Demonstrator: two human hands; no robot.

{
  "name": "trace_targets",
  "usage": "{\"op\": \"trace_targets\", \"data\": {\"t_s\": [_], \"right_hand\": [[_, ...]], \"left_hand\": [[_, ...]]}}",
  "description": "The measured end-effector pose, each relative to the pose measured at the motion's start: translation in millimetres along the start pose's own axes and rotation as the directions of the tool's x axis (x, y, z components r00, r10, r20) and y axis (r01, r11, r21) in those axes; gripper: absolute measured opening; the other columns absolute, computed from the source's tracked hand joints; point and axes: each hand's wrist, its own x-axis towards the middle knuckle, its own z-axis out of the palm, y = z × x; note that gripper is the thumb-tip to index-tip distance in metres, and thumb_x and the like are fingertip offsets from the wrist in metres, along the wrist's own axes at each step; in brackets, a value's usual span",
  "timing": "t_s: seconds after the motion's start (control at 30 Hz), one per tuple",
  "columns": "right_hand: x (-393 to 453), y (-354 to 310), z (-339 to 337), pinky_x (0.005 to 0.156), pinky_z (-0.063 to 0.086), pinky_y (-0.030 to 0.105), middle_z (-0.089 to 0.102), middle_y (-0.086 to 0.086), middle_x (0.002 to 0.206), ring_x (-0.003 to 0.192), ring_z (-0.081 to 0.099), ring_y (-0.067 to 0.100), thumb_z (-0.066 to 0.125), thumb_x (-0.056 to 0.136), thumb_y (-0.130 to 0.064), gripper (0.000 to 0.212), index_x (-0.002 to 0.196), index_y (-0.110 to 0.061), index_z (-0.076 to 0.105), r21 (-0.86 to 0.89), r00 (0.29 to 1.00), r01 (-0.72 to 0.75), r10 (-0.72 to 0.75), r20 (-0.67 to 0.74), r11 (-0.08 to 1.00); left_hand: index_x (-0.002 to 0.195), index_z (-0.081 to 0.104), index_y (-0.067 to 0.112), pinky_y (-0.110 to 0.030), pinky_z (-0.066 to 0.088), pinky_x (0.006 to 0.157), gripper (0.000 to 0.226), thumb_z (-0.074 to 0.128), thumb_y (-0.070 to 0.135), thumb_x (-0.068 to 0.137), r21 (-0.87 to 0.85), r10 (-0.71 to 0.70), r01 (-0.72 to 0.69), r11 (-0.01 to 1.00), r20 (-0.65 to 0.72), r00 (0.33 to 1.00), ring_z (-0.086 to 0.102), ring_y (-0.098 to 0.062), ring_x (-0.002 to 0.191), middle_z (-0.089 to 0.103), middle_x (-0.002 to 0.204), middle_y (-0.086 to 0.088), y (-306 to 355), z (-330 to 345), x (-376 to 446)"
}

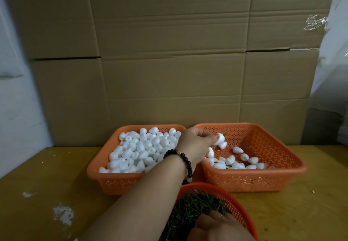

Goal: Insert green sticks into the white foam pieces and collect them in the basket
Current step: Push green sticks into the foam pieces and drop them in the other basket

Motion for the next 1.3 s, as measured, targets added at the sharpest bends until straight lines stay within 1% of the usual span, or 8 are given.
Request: {"op": "trace_targets", "data": {"t_s": [0.17, 0.33, 0.57, 0.9, 1.0, 1.1, 1.2, 1.3], "right_hand": [[4, 2, 2, 0.11, 0.017, 0.04, 0.033, -0.002, 0.142, 0.136, 0.025, 0.022, 0.036, 0.099, -0.037, 0.035, 0.132, -0.027, 0.041, -0.007, 1.0, -0.005, 0.005, 0.009, 1.0], [6, 3, 1, 0.112, 0.017, 0.044, 0.029, 0.001, 0.146, 0.139, 0.021, 0.024, 0.034, 0.1, -0.033, 0.039, 0.138, -0.023, 0.037, -0.038, 0.999, 0.004, -0.002, 0.042, 0.999], [5, 5, 4, 0.113, 0.016, 0.042, 0.03, 0.002, 0.145, 0.139, 0.021, 0.02, 0.03, 0.102, -0.031, 0.038, 0.138, -0.02, 0.035, -0.048, 0.999, 0.046, -0.045, 0.007, 0.998], [2, 5, 1, 0.111, 0.014, 0.031, 0.036, -0.005, 0.138, 0.132, 0.028, 0.012, 0.033, 0.1, -0.039, 0.034, 0.131, -0.026, 0.042, 0.055, 0.993, 0.106, -0.103, -0.063, 0.993], [0, 4, 3, 0.108, 0.019, 0.028, 0.037, -0.006, 0.133, 0.129, 0.031, 0.013, 0.031, 0.1, -0.042, 0.033, 0.127, -0.028, 0.044, 0.068, 0.991, 0.096, -0.089, -0.101, 0.993], [0, 3, 3, 0.105, 0.024, 0.028, 0.039, -0.005, 0.129, 0.124, 0.034, 0.012, 0.03, 0.1, -0.044, 0.034, 0.124, -0.026, 0.046, 0.055, 0.991, 0.086, -0.08, -0.108, 0.995], [2, 3, 4, 0.102, 0.024, 0.025, 0.04, -0.006, 0.127, 0.122, 0.035, 0.009, 0.029, 0.1, -0.043, 0.034, 0.12, -0.024, 0.048, 0.076, 0.991, 0.073, -0.064, -0.12, 0.994], [3, 1, 4, 0.095, 0.023, 0.023, 0.041, -0.005, 0.126, 0.12, 0.036, 0.008, 0.021, 0.097, -0.047, 0.043, 0.119, -0.022, 0.049, 0.073, 0.992, 0.061, -0.052, -0.115, 0.995]], "left_hand": [[0.076, 0.056, 0.029, -0.036, 0.058, 0.072, 0.019, 0.071, 0.041, 0.078, 0.38, 0.129, -0.111, 0.918, -0.023, 0.991, 0.066, -0.012, 0.077, 0.067, 0.084, 0.007, -10, 14, 6], [0.077, 0.051, 0.031, -0.029, 0.049, 0.068, 0.023, 0.064, 0.049, 0.081, 0.634, 0.2, -0.121, 0.764, -0.054, 0.978, 0.06, -0.013, 0.081, 0.059, 0.082, 0.014, -13, 27, 7], [0.122, 0.059, 0.023, -0.034, 0.051, 0.091, 0.031, 0.052, 0.032, 0.094, 0.59, 0.206, -0.132, 0.797, -0.06, 0.977, 0.063, -0.018, 0.105, 0.064, 0.121, 0.001, -14, 20, 10], [0.088, 0.063, 0.031, -0.031, 0.056, 0.078, 0.014, 0.057, 0.018, 0.089, 0.569, 0.192, -0.092, 0.817, -0.119, 0.974, 0.066, -0.014, 0.089, 0.066, 0.108, 0.007, -16, -42, 17], [0.114, 0.064, 0.028, -0.025, 0.048, 0.09, 0.027, 0.054, 0.027, 0.09, 0.771, 0.063, 0.007, 0.637, -0.062, 0.996, 0.06, -0.012, 0.106, 0.062, 0.124, 0.006, -20, -69, 18], [0.137, 0.047, 0.031, -0.035, 0.032, 0.112, 0.052, 0.057, 0.038, 0.086, 0.933, -0.085, 0.074, 0.353, -0.047, 0.995, 0.043, -0.019, 0.13, 0.045, 0.142, 0.007, -26, -87, 17], [0.137, 0.048, 0.027, -0.028, 0.048, 0.093, 0.051, 0.059, 0.037, 0.087, 0.916, -0.197, 0.085, 0.393, -0.007, 0.98, 0.059, -0.013, 0.104, 0.06, 0.121, 0.004, -29, -93, 17], [0.135, 0.049, 0.024, -0.025, 0.047, 0.087, 0.048, 0.059, 0.034, 0.09, 0.958, -0.215, 0.021, 0.286, 0.043, 0.976, 0.058, -0.014, 0.104, 0.059, 0.123, 0.002, -33, -91, 21]]}}
